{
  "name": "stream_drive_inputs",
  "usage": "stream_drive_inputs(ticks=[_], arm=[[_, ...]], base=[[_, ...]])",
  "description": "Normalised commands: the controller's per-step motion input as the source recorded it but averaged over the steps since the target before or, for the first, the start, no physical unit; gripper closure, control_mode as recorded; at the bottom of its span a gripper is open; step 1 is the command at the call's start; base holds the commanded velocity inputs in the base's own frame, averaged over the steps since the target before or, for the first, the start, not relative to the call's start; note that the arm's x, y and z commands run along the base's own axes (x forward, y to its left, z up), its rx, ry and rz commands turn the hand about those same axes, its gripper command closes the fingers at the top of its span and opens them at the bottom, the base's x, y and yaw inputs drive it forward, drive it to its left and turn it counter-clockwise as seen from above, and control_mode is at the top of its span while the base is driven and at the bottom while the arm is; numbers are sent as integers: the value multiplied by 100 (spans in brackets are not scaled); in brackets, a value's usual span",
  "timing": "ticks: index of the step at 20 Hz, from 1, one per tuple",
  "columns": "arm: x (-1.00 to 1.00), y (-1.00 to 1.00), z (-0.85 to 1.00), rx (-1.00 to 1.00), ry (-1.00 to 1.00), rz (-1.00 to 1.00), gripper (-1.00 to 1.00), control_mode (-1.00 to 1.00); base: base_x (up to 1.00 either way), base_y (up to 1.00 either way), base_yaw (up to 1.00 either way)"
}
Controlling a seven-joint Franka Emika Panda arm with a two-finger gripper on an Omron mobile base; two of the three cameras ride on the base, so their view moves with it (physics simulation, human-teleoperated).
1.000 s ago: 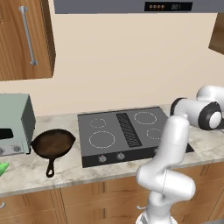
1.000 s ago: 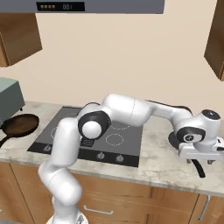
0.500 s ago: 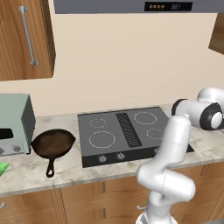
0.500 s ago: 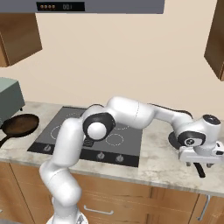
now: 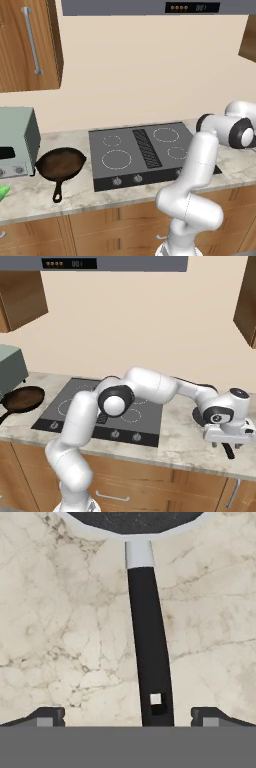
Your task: Place both pans onto different burners. Then place the corn and the steak on different pans.
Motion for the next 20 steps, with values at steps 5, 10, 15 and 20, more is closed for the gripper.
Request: stream_drive_inputs(ticks=[5, 10, 15, 20], arm=[[24, 0, -12, 0, 4, 0, -100, -100], [15, -18, -19, 0, 0, 0, -100, -100], [16, -21, -15, 0, 1, 0, -100, -100], [5, -16, -12, 1, 2, 0, -100, -100]], base=[[0, 0, 0], [0, 0, 0], [0, 0, 0], [0, 0, 0]])
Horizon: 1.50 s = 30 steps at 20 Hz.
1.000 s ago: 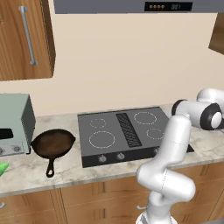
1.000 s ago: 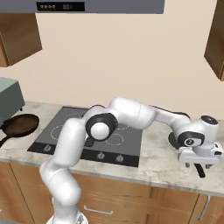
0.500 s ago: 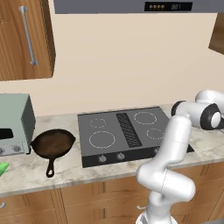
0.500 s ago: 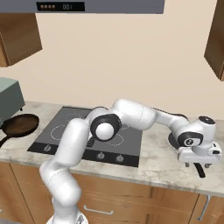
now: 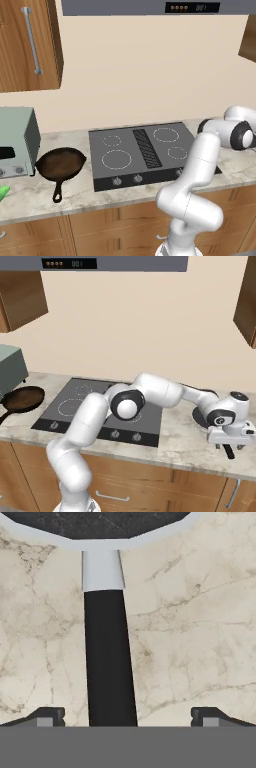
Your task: Place both pans onto different burners. Then place the corn and the steak on different pans.
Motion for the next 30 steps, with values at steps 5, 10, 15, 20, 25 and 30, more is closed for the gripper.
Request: stream_drive_inputs(ticks=[5, 10, 15, 20, 25, 30], arm=[[0, -2, -21, 0, 2, 0, 100, -100], [0, 0, 0, 0, 0, 0, 100, -100], [0, -1, 3, 0, -2, 0, 100, -100], [0, 11, 19, 0, -16, 0, 100, -100], [0, 32, 23, -1, -7, 0, 100, -100], [-3, 56, 20, -4, 0, 1, 100, -100]], base=[[0, 0, 0], [0, 0, 0], [0, 0, 0], [0, 0, 0], [0, 0, 0], [0, 0, 0]])
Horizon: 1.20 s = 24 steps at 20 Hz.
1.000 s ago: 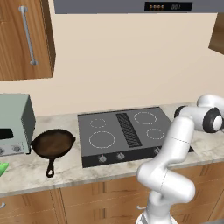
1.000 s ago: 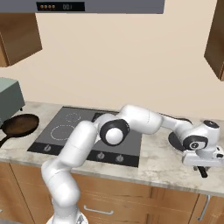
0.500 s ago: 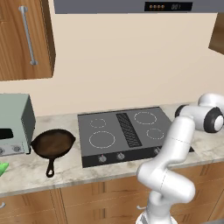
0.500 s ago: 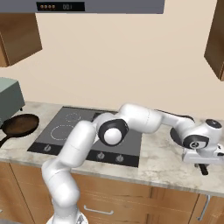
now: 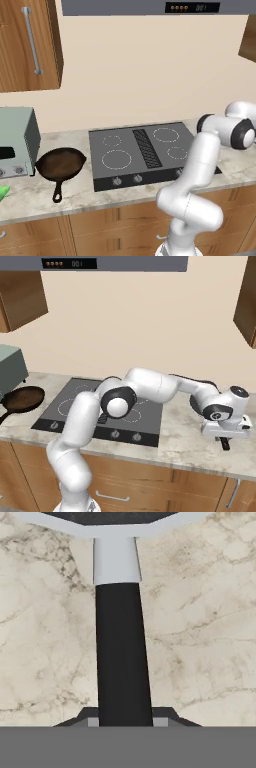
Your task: Place both pans onto different burners. Then place the corn and the steak on different pans.
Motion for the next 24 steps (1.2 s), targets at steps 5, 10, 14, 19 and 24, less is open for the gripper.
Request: stream_drive_inputs(ticks=[5, 10, 14, 19, 24], arm=[[-6, 58, 9, -5, 0, 2, 100, -100], [0, 42, 3, -6, 0, 7, 100, -100], [0, 28, 12, -1, 4, 14, 100, -100], [5, 25, 12, 0, 4, 14, 100, -100], [19, 30, 14, 0, 7, 12, 100, -100]], base=[[0, 0, 0], [0, 0, 0], [0, 0, 0], [0, 0, 0], [0, 0, 0]])
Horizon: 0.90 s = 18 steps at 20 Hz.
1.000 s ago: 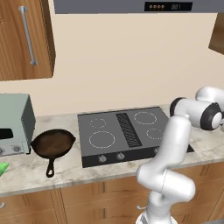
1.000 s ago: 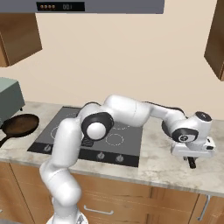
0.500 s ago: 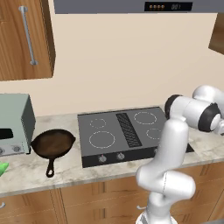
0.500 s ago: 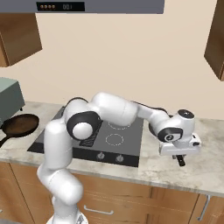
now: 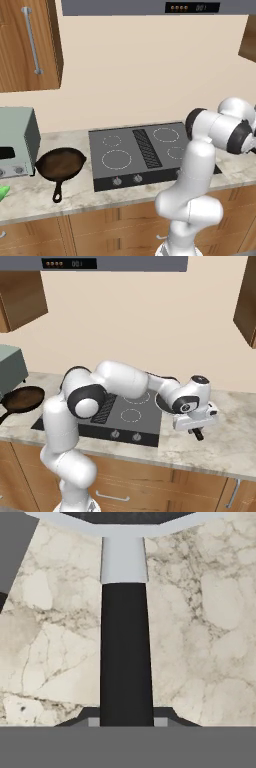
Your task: Place both pans onto different burners. Then place the corn and the steak on different pans.
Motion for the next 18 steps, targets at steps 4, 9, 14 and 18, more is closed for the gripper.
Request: stream_drive_inputs(ticks=[4, 9, 14, 18], arm=[[24, 29, 7, 0, 7, 8, 100, -100], [6, 25, 0, -2, 4, 12, 100, -100], [3, 20, 0, -3, 0, 17, 100, -100], [0, 33, 0, -4, 0, 23, 100, -100]], base=[[0, 0, 0], [0, 0, 0], [0, 0, 0], [0, 0, 0]])
